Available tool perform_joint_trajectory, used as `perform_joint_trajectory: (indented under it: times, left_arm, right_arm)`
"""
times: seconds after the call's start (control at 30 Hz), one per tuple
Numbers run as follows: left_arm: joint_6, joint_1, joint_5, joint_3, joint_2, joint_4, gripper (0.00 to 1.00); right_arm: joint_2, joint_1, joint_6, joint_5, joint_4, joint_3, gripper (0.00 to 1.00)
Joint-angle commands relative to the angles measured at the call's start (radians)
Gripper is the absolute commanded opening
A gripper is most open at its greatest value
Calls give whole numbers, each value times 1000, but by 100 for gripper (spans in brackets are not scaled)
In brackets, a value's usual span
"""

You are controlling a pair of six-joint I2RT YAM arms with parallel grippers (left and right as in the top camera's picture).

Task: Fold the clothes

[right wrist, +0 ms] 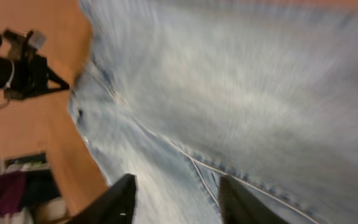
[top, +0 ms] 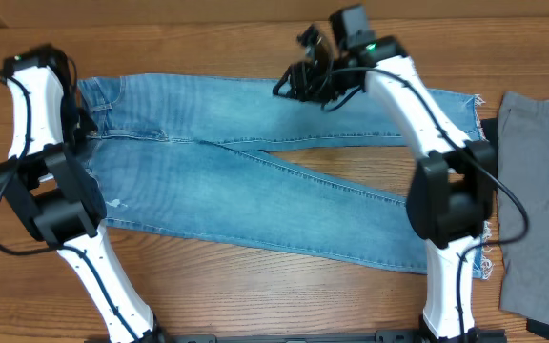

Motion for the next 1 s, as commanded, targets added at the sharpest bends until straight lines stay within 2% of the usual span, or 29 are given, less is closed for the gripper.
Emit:
perform_joint_trajectory:
  times: [0.0, 0.03, 0.07, 0.1, 0.4, 0.63, 0.97]
  left_arm:
    - [45, -69, 260, 66, -143, 77, 7]
    - [61, -84, 309, 66, -145, 98, 7]
    - [75, -102, 354, 66, -145, 118, 7]
    - [90, -141, 401, 55, -135, 159, 7]
    - [137, -336, 393, 27, 14, 295, 6]
    - [137, -397, 391, 27, 131, 295, 4]
    - [157, -394, 271, 25, 185, 266, 4]
  right_arm:
    - [-51, -2, -22, 159, -32, 29, 48]
    - [-47, -2, -22, 180, -37, 28, 41]
    - [-33, 0, -22, 204, -38, 27, 30]
    - [-13, 6, -22, 220, -26, 24, 4]
    - [118, 39, -18, 230, 69, 16, 4]
    - [198, 42, 5, 240, 105, 16, 4]
    - [284, 16, 5, 534, 51, 10, 4]
